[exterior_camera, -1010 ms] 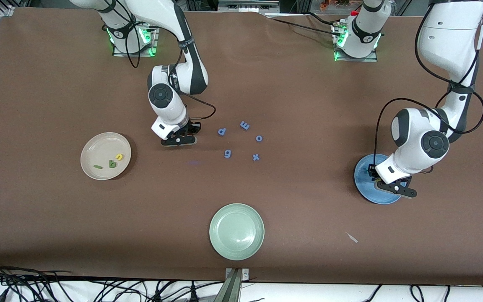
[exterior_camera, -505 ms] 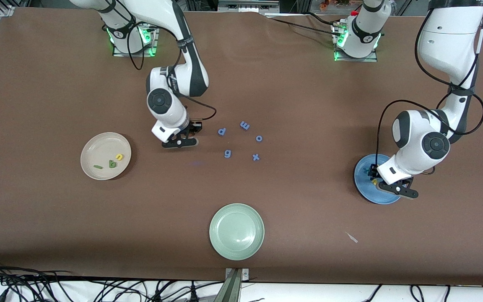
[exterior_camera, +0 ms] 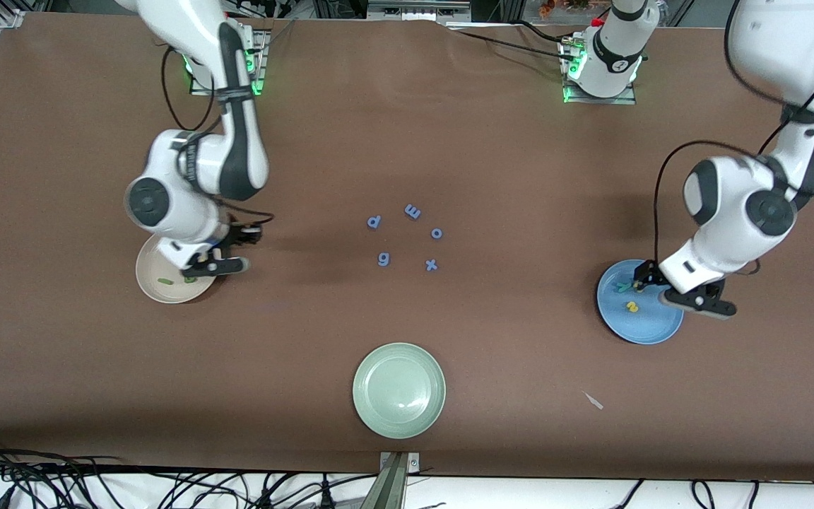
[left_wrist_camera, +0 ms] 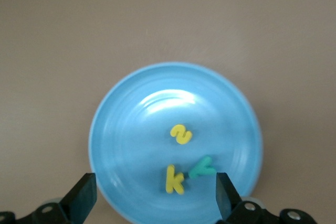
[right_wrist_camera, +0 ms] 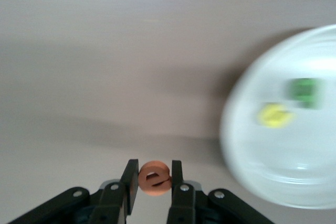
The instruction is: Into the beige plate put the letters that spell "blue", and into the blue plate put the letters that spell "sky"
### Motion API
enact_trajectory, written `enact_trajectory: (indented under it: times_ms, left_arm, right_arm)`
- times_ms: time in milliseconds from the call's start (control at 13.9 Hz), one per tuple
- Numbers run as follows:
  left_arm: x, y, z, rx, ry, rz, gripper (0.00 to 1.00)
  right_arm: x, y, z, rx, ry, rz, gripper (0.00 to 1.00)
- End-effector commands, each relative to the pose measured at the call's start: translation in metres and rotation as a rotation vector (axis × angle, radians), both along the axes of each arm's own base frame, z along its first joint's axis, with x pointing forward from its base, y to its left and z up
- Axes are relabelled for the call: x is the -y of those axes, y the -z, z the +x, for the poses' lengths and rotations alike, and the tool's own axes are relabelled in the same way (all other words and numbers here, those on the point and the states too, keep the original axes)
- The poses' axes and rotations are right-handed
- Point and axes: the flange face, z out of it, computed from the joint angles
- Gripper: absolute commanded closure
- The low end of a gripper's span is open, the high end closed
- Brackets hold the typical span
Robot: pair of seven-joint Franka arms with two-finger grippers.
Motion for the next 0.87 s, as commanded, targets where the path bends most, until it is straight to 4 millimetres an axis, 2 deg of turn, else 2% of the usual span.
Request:
enact_trajectory:
  times_ms: [0, 72, 216, 288, 361, 433, 577, 649, 793]
  left_arm:
    - [0.025, -0.099, -0.053, -0.011, 0.049, -0.012, 0.00]
    - [0.026, -0.125, -0.065, -0.017, 0.052, -0.015, 0.00]
    - [0.031, -0.173, -0.089, -0.025, 0.062, -0.017, 0.00]
    - [0.032, -0.202, -0.097, -0.042, 0.065, -0.016, 0.00]
    - [0.037, -0.228, -0.101, -0.077, 0.075, -0.008, 0.00]
    - [0.038, -0.249, -0.107, -0.110, 0.069, -0.002, 0.00]
    - [0.043, -0.284, -0.120, -0.143, 0.045, 0.011, 0.00]
    - [0.042, -0.298, -0.122, -0.147, 0.031, 0.041, 0.00]
    - [0.061, -0.315, -0.118, -0.139, 0.014, 0.062, 0.00]
  right_arm:
    - [0.071, 0.000, 0.018, -0.032, -0.013, -0.081, 1.00]
    - [0.087, 0.003, 0.020, -0.041, -0.002, -0.088, 1.00]
    - [0.091, 0.016, 0.018, -0.058, 0.007, -0.111, 0.96]
    - [0.093, 0.024, 0.017, -0.066, 0.026, -0.127, 0.53]
    - [0.095, 0.026, 0.017, -0.069, 0.035, -0.125, 0.01]
    - [0.093, 0.021, 0.021, -0.057, 0.032, -0.119, 0.00]
    - [0.076, 0.000, 0.034, -0.060, 0.018, -0.096, 0.00]
    - [0.065, -0.013, 0.040, -0.076, 0.049, -0.089, 0.00]
    - [0.039, -0.042, 0.052, -0.098, 0.071, -0.088, 0.00]
